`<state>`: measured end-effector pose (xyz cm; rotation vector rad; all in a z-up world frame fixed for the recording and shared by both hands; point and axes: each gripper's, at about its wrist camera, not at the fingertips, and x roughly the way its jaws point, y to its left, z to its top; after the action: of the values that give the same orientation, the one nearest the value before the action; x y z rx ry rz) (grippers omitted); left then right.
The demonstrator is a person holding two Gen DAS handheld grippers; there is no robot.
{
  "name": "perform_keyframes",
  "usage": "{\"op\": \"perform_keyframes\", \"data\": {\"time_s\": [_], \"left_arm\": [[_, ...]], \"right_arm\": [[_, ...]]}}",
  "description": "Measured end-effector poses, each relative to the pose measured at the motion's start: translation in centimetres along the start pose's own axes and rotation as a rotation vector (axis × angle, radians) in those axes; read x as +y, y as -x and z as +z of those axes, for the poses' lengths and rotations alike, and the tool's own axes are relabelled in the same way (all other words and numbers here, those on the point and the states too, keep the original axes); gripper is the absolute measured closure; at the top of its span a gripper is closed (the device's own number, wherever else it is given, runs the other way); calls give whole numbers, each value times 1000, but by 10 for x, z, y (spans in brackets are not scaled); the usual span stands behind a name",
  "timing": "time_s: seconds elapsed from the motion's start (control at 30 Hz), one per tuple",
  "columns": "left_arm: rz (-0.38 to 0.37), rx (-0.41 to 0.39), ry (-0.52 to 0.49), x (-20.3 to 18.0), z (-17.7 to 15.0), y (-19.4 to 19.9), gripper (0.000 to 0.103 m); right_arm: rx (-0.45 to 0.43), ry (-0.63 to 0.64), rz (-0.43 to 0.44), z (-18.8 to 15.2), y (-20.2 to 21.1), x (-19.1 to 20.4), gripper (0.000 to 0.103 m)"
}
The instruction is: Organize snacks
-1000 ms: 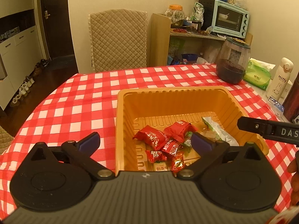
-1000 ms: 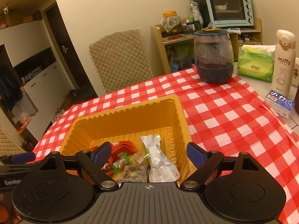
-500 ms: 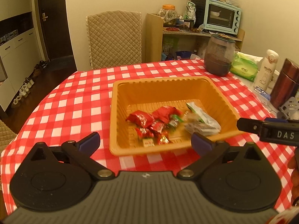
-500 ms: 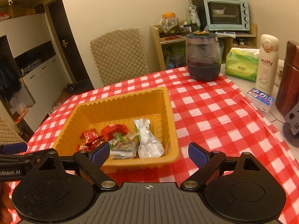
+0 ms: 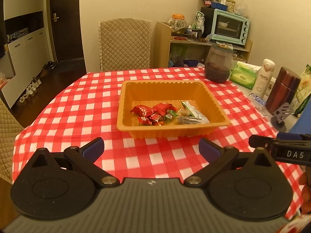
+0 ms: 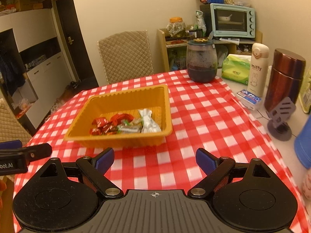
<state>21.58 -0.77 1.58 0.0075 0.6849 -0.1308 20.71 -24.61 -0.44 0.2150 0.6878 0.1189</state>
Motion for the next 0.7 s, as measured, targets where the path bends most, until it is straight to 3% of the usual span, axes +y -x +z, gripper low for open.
{"op": "perform_keyframes", "data": {"time_s": [0.37,0.7], "left_arm": [[33,6,83,-5,-32,80,0],[68,9,89,-18,-53,138,0]], "right_arm": [[14,14,25,-17,75,12,13],[21,60,39,-36,137,26,13]]}}
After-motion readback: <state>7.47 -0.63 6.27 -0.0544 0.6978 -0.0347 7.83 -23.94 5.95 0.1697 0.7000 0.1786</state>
